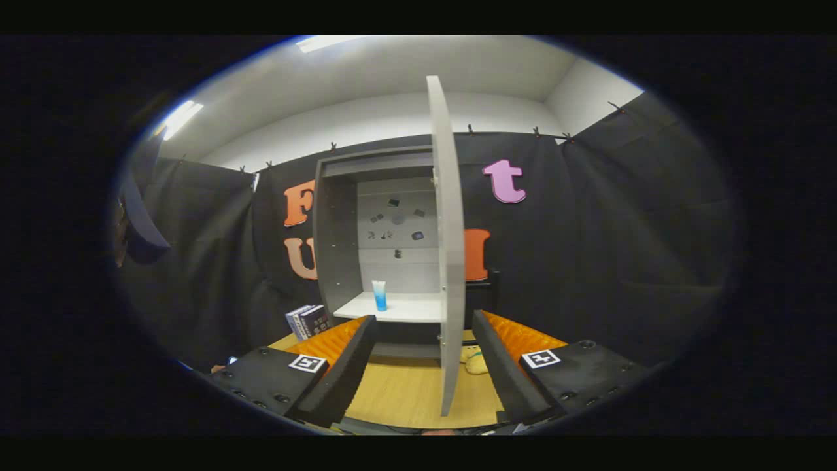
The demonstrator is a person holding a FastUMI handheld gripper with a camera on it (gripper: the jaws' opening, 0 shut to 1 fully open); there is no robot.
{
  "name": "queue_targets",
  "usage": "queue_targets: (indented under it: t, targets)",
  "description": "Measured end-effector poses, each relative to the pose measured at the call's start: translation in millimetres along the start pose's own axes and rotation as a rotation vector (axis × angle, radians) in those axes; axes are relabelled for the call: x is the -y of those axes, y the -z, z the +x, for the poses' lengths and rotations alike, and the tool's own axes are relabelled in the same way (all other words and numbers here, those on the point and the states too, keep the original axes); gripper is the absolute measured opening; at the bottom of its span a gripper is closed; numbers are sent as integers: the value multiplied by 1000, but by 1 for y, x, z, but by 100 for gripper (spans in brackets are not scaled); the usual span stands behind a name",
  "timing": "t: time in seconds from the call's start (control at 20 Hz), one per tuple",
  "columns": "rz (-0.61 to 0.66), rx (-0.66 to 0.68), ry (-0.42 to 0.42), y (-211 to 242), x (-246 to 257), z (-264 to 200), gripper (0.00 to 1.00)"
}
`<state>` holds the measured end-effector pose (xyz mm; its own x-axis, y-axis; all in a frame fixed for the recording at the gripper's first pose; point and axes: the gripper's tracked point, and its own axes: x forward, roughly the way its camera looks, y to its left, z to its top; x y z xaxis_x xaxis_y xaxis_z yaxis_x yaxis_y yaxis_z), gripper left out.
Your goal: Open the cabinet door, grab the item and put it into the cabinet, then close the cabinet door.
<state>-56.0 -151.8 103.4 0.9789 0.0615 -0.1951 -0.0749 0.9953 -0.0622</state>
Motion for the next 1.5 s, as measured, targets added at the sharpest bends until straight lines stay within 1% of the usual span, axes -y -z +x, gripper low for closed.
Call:
queue_targets:
  t: [0.2, 0.3, 0.45, 0.55, 0.6, 0.65, 0.8, 0.9, 0.95, 1.05, 1.1, 1.2, 1.35, 1.4, 1.5]
  targets:
    - [26, 12, 78, -2, 43, -11, 93]
    - [17, 15, 118, 3, 64, -4, 93]
    - [2, -10, 163, 13, 89, 22, 93]
    - [-7, -21, 168, 18, 95, 40, 93]
    - [-5, -25, 145, 19, 94, 35, 93]
    - [0, 1, 144, 16, 93, 37, 94]
    - [24, -8, 138, 15, 93, 38, 96]
    - [26, -13, 170, 15, 102, 34, 98]
    - [24, -1, 203, 14, 109, 34, 99]
    - [27, 23, 262, 11, 125, 33, 98]
    - [27, 29, 276, 8, 130, 37, 98]
    - [22, 26, 280, 5, 133, 46, 97]
    - [28, -17, 249, 12, 124, 61, 95]
    - [19, -32, 269, 17, 126, 60, 94]
    - [35, -43, 273, 29, 127, 70, 92]
